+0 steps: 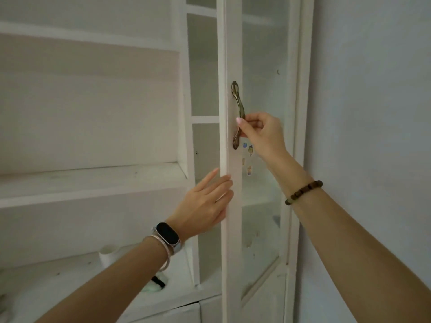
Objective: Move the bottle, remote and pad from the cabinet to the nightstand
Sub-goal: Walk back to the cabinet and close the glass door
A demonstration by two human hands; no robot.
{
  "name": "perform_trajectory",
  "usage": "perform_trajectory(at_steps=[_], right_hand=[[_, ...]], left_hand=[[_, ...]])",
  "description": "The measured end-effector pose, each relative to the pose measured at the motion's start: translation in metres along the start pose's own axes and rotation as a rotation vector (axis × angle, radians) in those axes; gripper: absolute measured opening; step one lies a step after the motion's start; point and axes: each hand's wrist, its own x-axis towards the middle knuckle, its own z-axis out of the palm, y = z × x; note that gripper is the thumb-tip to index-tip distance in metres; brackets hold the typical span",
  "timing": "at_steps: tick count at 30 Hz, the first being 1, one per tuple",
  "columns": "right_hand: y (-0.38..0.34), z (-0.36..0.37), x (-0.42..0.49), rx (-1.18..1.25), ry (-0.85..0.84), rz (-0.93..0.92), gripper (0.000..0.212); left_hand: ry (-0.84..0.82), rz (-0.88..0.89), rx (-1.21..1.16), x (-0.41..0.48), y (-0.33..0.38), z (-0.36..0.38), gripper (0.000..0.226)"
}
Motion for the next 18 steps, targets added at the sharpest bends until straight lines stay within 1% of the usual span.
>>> perform_trajectory(at_steps=[3, 6, 12, 18], right_hand=[[0.007, 0.028, 0.013, -0.055, -0.004, 0.001, 0.017], [0.012, 0.049, 0.025, -0.085, -0.022, 0.019, 0.017], [0.025, 0.077, 0.048, -0.129, -0.042, 0.026, 0.018], [0.046, 0.107, 0.070, -0.153, -0.012, 0.036, 0.022]], left_hand=[[-0.104, -0.039, 0.083, -0.019, -0.016, 0.016, 0.039], [-0.169, -0.095, 0.127, -0.033, -0.025, 0.034, 0.051], [-0.192, -0.183, 0.157, -0.045, -0.038, 0.068, 0.055], [-0.229, -0.228, 0.199, -0.055, -0.055, 0.098, 0.058]])
